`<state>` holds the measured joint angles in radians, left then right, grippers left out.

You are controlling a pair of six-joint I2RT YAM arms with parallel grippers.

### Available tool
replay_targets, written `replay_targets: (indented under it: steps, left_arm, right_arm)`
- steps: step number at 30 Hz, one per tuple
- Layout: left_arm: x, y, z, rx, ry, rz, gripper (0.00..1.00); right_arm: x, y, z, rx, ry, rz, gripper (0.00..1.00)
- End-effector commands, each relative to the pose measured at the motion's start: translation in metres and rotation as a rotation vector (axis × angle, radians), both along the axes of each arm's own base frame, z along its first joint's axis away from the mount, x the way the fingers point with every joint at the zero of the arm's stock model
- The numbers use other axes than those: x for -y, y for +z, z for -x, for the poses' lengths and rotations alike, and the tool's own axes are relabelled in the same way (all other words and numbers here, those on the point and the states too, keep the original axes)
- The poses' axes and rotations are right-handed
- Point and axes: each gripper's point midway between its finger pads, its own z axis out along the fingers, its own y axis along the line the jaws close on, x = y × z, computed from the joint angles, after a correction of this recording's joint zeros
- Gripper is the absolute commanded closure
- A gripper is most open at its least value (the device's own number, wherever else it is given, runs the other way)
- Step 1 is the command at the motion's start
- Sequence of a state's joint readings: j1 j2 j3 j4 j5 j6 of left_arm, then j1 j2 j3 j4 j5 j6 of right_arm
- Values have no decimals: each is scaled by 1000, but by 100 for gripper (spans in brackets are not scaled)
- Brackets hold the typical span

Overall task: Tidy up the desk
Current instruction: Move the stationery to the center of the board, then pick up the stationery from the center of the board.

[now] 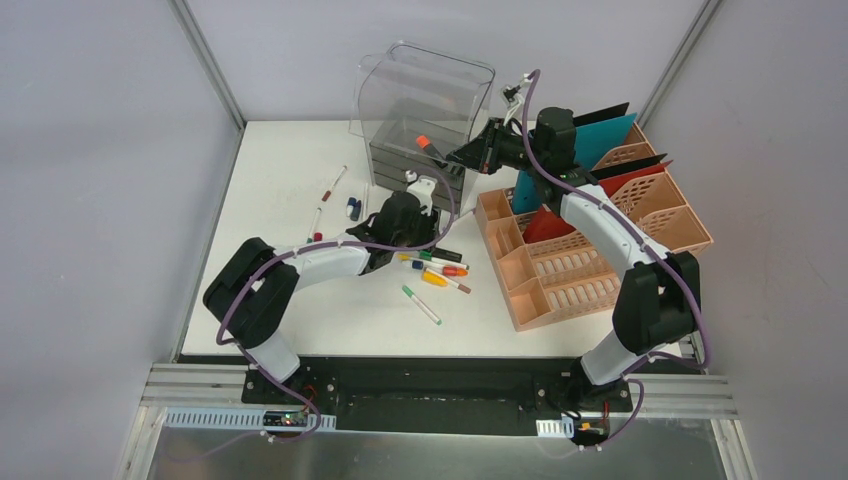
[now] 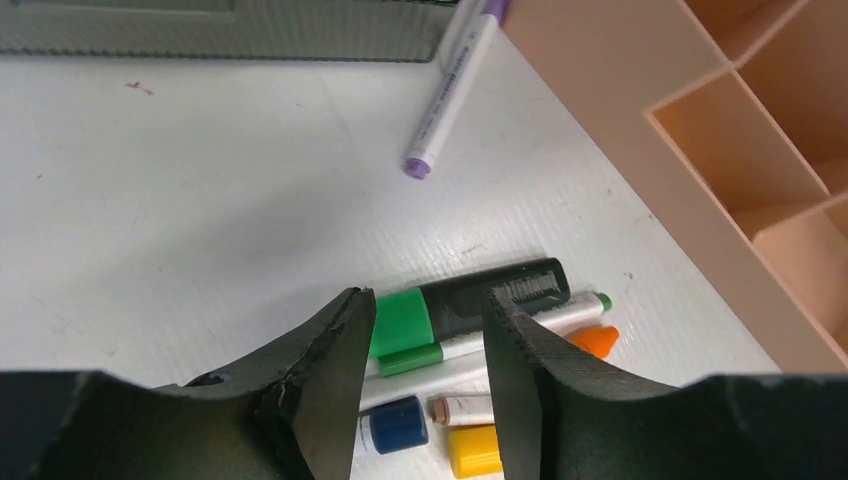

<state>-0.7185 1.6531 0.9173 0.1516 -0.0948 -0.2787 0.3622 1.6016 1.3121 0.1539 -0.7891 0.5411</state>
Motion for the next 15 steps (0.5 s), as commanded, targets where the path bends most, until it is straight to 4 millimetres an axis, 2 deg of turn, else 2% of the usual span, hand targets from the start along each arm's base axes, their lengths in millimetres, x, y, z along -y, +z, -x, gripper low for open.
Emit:
replay_targets:
  steps: [1, 4, 9, 15]
  left_arm:
    - [11, 14, 18, 31, -247, -24, 54]
    - [10, 8, 28, 28, -373, -83, 53]
    - [0, -5, 16, 71, -438, -238, 53]
    - [5, -11, -1, 112, -480, -316, 53]
  right_arm:
    - [7, 38, 16, 90, 12, -42, 95]
    - [6, 39, 17, 93, 14, -43, 95]
    - [6, 38, 16, 87, 15, -44, 95]
    - [6, 37, 15, 87, 12, -43, 95]
